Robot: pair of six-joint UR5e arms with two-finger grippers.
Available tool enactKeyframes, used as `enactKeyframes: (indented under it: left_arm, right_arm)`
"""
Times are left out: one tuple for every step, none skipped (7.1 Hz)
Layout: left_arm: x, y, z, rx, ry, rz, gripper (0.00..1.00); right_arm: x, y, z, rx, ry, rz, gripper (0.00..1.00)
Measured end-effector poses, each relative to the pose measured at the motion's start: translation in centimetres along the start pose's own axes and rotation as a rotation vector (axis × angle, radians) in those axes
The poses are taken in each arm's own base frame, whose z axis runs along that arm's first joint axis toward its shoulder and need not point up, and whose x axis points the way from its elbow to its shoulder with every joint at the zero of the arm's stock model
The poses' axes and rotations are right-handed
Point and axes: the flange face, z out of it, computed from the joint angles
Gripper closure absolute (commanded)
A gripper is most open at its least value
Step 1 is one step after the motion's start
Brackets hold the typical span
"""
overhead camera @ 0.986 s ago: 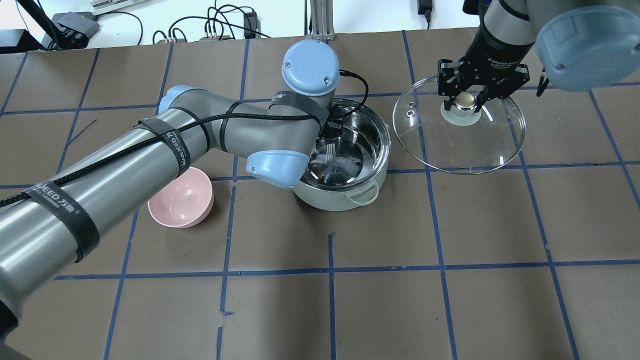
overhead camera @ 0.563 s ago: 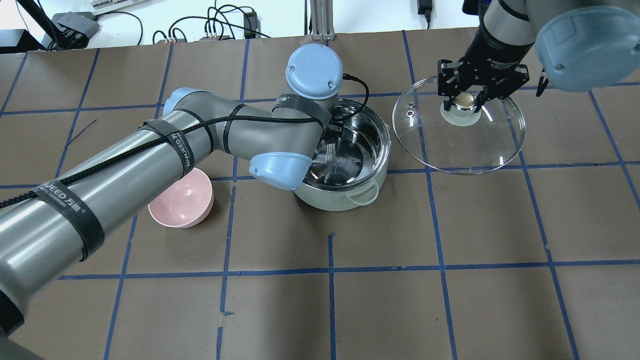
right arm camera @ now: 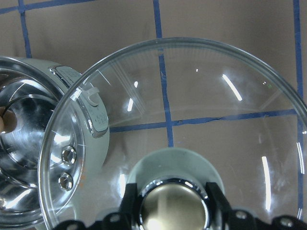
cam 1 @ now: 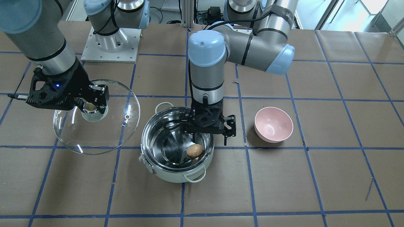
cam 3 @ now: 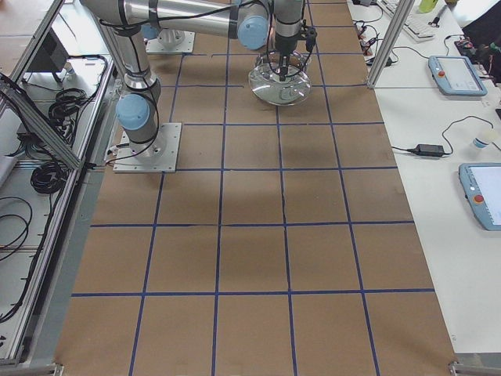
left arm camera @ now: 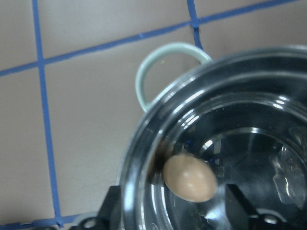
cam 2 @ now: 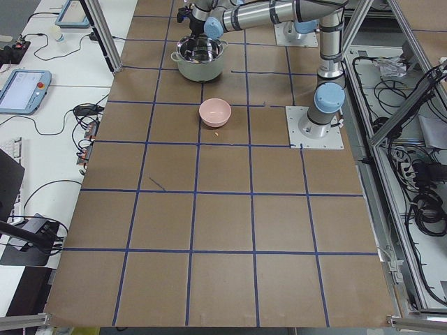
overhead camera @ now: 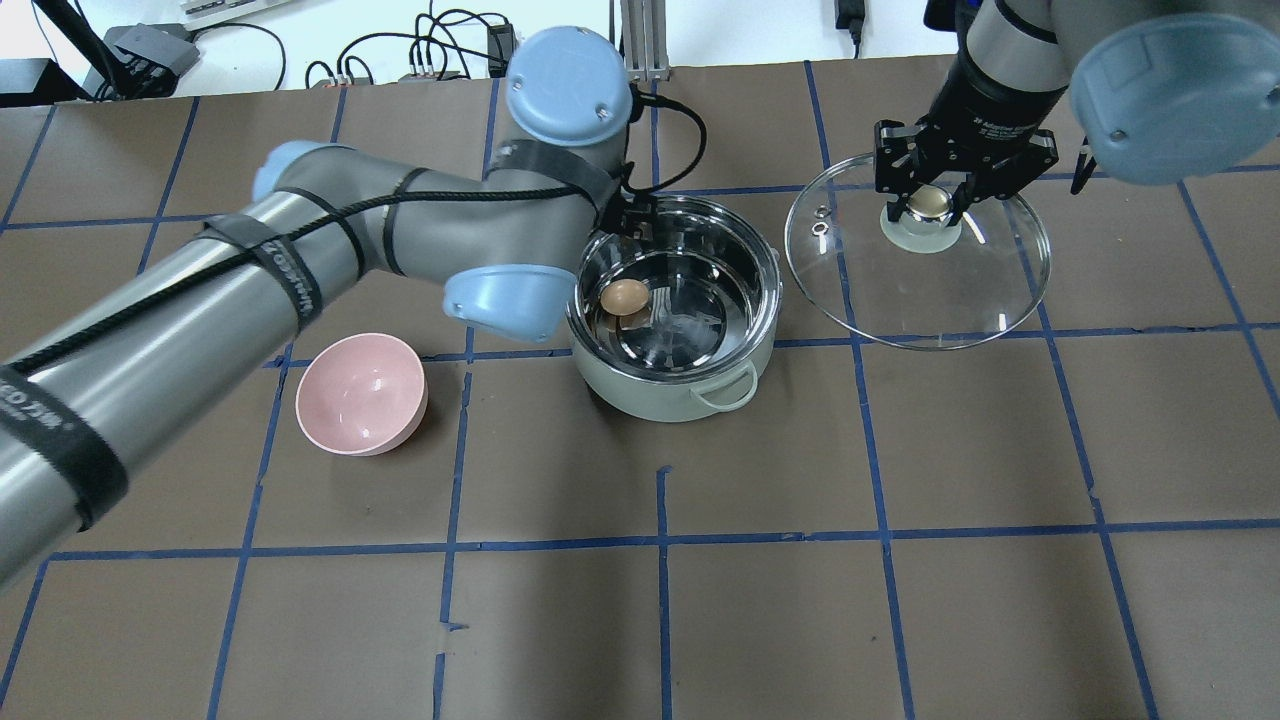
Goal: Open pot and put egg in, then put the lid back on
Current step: 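Raise the left gripper away while the right gripper carries the lid over the pot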
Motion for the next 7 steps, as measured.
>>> enactKeyframes:
  left_arm:
    - [-4.5, -0.3, -2.4, -0.044, 0.054, -0.058, 0.0]
    - [-9.1, 0.3, -4.7, -0.115, 0.092, -0.13, 0.0]
    - [-12.7, 1.5, -7.1, -0.181, 0.121, -0.191, 0.0]
    - [-15.2, 3.2, -9.9, -0.246, 0.138, -0.229, 0.0]
    - [-16.6, 4.8, -12.7, -0.293, 0.138, -0.228, 0.0]
    - [-17.5, 5.5, -14.3, -0.317, 0.126, -0.184, 0.0]
    - [-18.1, 5.6, -14.9, -0.324, 0.116, -0.135, 0.0]
  right_arm:
    - [0.0, 0.0, 0.0, 0.0, 0.0, 0.001, 0.8]
    - [-0.2, 0.1, -0.1, 0.002, -0.001, 0.002, 0.8]
    - [-0.7, 0.2, -0.2, 0.004, -0.003, 0.003, 0.8]
    - [-1.8, 0.7, -0.3, 0.006, -0.005, 0.009, 0.8]
    - [-4.1, 1.5, -0.4, 0.011, -0.007, 0.027, 0.8]
    - [-7.2, 2.8, -0.4, 0.016, -0.009, 0.053, 0.8]
    - [-10.3, 4.0, -0.1, 0.027, -0.016, 0.076, 0.8]
